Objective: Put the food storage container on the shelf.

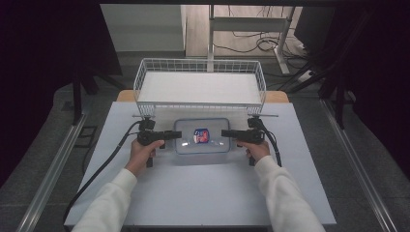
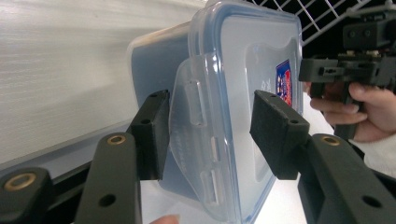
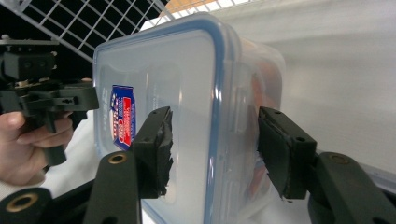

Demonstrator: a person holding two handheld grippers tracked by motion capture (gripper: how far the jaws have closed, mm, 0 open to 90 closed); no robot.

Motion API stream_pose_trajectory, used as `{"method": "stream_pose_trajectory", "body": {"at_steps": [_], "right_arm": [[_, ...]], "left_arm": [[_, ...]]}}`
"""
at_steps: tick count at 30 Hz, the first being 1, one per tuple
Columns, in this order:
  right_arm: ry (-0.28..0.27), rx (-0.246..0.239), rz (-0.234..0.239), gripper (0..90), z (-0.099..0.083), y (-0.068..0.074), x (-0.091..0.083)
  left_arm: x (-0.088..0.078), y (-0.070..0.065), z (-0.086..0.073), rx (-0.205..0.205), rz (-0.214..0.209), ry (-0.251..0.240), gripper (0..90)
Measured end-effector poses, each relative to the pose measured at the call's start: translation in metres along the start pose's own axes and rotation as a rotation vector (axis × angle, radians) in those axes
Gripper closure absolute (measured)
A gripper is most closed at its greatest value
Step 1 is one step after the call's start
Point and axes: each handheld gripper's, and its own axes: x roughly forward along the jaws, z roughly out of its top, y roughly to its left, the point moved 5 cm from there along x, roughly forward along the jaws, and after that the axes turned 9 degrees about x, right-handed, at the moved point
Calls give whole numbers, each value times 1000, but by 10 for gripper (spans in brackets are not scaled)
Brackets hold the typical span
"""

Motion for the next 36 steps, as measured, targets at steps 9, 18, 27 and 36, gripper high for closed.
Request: {"method": "stream_pose_trajectory", "body": {"at_steps": [9,18,27,36], "right_arm": [[-63,43,-45,414,-1,0,7],[-103,26,-82,361,-2,2,8],[-117,-232,-148,435,-16,26,-26],[7,-494,-204,761,-67,47,-45]], "left_arm": [[5,5,1,-30,40,-25,461],[8,7,1,-47,44,-38,341],[-23,-25,-5,195,156,3,259],[-51,-54,-41,280,189,41,266]]}}
